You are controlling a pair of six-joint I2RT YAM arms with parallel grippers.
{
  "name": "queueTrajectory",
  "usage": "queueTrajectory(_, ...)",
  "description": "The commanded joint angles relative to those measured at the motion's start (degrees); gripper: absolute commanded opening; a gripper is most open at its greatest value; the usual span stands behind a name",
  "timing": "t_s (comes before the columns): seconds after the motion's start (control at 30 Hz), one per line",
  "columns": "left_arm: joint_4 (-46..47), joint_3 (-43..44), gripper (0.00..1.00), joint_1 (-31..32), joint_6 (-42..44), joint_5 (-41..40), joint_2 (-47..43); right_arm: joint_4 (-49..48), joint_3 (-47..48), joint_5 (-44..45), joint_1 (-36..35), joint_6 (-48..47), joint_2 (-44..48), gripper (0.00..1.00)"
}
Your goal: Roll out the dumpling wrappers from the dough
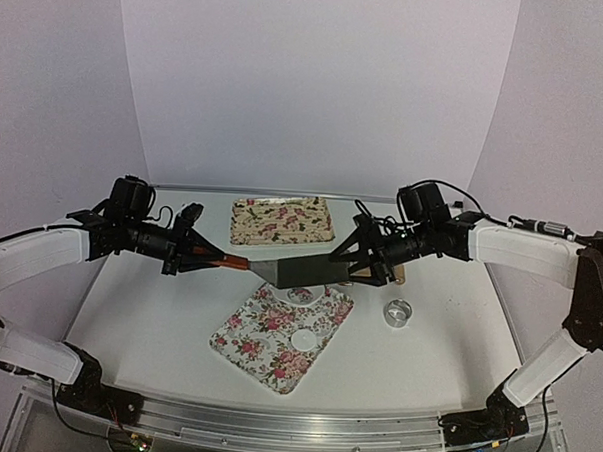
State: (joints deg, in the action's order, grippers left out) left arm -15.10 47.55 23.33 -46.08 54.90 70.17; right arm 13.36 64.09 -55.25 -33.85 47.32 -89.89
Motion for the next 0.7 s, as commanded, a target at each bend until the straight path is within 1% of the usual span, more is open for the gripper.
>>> queueTrajectory(0.0,-10.3,5.0,0.0,0.0,6.6,-6.2,-3.7,0.4,-0.9,7.4,-0.3,-1.1,2.6,0.74)
queueTrajectory(0.03,-12.8,6.0,0.0,0.0,8.2,-7.4,-4.0,1.8,-0.9,9.6,-0.3,-1.7,2.9,0.75)
queueTrajectory(0.13,-20.5,8.8,0.0,0.0,12.5,-11.1,-4.1,11.0,0.2,18.1,-0.4,-3.6,3.3,0.74)
queueTrajectory(0.23,-27.9,11.5,0.0,0.0,17.4,-14.6,-3.1,22.2,2.8,28.4,-1.3,-4.0,1.0,0.68)
queueTrajectory(0.3,-31.7,13.2,0.0,0.0,20.2,-16.3,-2.1,27.3,4.8,32.4,-3.3,-2.7,-1.5,0.63)
queueTrajectory(0.37,-35.8,15.4,0.0,0.0,22.8,-18.2,-0.6,29.8,7.0,35.3,-6.5,-1.3,-4.7,0.62)
queueTrajectory(0.47,-40.3,17.5,0.0,0.0,26.1,-20.3,1.0,31.1,9.0,36.8,-9.6,-0.3,-9.3,0.6)
queueTrajectory(0.57,-42.4,18.8,0.0,0.0,27.8,-21.2,1.6,34.4,12.2,39.0,-10.2,-1.4,-13.8,0.57)
queueTrajectory(0.67,-43.6,19.3,0.0,0.0,28.6,-22.2,1.6,34.9,14.1,39.5,-10.5,-2.7,-16.8,0.55)
